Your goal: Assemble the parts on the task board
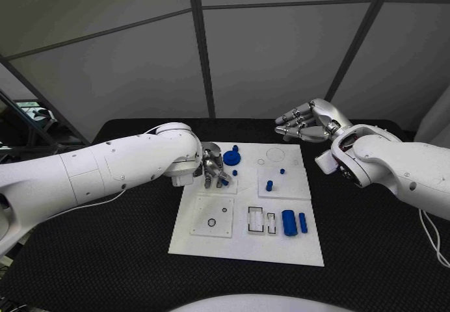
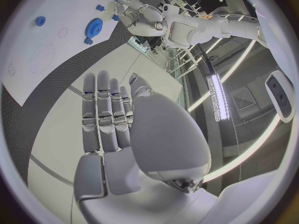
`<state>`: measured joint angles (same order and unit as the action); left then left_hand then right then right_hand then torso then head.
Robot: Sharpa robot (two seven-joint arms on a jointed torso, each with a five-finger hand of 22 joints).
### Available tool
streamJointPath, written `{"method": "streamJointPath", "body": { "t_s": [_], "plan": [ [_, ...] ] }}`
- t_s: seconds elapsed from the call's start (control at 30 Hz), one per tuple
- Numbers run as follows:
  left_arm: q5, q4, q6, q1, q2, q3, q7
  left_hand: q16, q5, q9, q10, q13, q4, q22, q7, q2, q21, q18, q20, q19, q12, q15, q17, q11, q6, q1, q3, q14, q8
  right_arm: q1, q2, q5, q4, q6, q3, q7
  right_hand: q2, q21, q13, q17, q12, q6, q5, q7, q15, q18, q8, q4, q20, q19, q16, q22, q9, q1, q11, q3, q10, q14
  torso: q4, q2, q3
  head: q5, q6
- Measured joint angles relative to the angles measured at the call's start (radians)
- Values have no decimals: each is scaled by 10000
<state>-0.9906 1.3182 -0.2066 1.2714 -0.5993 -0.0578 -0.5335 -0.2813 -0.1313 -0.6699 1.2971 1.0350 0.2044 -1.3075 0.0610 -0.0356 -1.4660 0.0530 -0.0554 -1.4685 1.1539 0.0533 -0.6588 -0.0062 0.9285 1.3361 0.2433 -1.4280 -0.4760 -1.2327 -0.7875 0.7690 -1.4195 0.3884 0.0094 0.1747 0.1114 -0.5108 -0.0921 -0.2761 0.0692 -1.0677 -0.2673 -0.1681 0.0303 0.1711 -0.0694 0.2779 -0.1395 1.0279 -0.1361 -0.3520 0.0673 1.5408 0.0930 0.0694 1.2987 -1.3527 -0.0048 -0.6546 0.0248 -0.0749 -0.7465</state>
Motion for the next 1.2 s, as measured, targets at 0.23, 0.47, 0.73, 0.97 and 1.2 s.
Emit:
{"method": "streamJointPath", "body": {
  "t_s": [0.23,0.47,0.73,0.97,1.2],
  "plan": [
    [176,151,73,-20,-179,-14,0,120,-230,-378,-15,-189,-284,0,56,1098,0,1,0,0,-136,-52,-133,17,25,-1267,2676,-51,-53,0,6,2,13,-49,-1,-26,0,0,-1,4,0,0,0,0,35,0,0,0,0,0,0,-1,0,0,0,0,0,-35,10,2,1,-23,-5],
    [415,512,486,-24,-504,-19,1,142,-271,-555,65,-128,-462,0,56,1203,39,0,0,0,-136,-16,-175,12,26,-1582,3132,-87,-123,0,7,5,25,-82,-1,-42,0,43,10,8,0,36,0,-36,35,0,0,0,0,0,40,14,0,0,35,0,-35,-35,20,12,6,-90,-13],
    [597,1193,1377,-48,-990,-38,25,180,-272,-642,134,-69,-583,0,58,1252,39,0,-1,1,-86,-17,-197,9,27,-1706,3338,-87,-169,0,-22,6,31,-97,-1,-53,42,45,9,8,0,36,0,-36,35,0,0,0,0,0,39,14,1,-41,36,0,-36,-35,20,12,18,-176,-13],
    [601,1545,2080,-224,-1262,-199,35,179,-377,-701,171,-37,-608,0,60,1303,39,0,-1,1,-86,-17,-216,-22,29,-1758,3447,-88,-217,1,-58,6,40,-99,-1,-56,2,45,9,7,0,36,0,-36,35,0,0,0,0,0,39,22,0,-80,35,-1,-36,-35,88,27,56,-164,-72],
    [364,1641,2521,-370,-1345,-252,34,219,-850,-819,177,-90,-706,1,48,1434,-3,0,-1,1,-86,16,-242,-21,64,-2021,3624,-122,-323,1,-65,6,45,-100,-1,-54,13,116,27,21,0,36,0,-36,36,0,0,26,-36,36,107,52,1,-201,36,-27,-35,-35,151,44,96,-148,-95]
  ]
}}
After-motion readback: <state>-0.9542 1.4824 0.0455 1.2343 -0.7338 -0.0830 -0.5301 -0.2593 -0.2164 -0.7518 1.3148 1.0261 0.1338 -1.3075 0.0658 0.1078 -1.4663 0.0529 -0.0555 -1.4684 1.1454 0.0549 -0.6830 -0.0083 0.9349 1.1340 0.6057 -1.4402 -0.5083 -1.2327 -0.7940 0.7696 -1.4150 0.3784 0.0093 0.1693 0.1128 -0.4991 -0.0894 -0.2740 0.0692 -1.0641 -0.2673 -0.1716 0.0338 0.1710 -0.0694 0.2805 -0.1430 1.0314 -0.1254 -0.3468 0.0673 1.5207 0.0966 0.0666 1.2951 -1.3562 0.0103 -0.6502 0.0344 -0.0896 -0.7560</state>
